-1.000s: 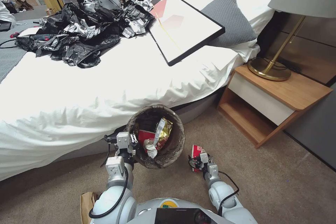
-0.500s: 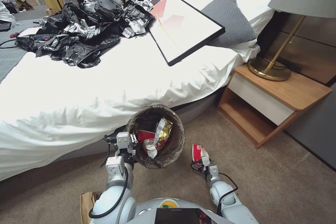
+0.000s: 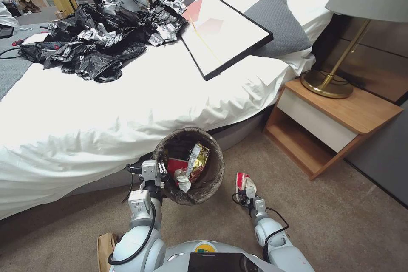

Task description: Pick up the trash bin, then pick up the garbage from the floor and place it into the trash bin.

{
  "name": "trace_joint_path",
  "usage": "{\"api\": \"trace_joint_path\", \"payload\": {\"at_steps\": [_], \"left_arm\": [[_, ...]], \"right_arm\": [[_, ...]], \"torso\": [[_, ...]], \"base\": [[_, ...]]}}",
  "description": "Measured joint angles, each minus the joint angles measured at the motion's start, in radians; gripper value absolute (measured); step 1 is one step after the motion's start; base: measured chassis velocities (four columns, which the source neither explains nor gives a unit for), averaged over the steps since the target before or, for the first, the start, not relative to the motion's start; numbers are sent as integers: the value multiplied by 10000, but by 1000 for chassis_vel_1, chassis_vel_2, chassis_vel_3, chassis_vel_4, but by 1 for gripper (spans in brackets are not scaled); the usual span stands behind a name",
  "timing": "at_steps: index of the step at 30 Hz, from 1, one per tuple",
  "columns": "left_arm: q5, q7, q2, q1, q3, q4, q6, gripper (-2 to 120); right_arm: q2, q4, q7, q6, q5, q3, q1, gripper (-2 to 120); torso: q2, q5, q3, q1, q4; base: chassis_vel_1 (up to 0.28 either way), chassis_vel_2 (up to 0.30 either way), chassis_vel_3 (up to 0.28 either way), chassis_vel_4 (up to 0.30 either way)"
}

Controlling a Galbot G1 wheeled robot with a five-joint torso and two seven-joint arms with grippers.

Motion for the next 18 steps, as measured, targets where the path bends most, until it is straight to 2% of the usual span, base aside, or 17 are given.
{"api": "trace_joint_path", "payload": {"at_steps": [5,8,10,18], "left_arm": [[0,0,0,0,1,1,0,2],[0,0,0,0,1,0,0,2],[1,0,0,0,2,0,0,2],[1,1,0,0,1,0,0,2]], "right_arm": [[-2,-64,16,109,-76,10,88,10],[-2,-85,21,145,-88,20,105,7],[-3,-102,24,177,-99,27,116,0],[7,-122,68,298,-159,26,133,0]], "torso": [[0,1,0,0,2],[0,1,0,0,1],[0,2,1,0,2],[0,3,1,0,2]], "base": [[0,0,0,0],[0,0,0,0],[0,0,0,0],[0,0,0,0]]}}
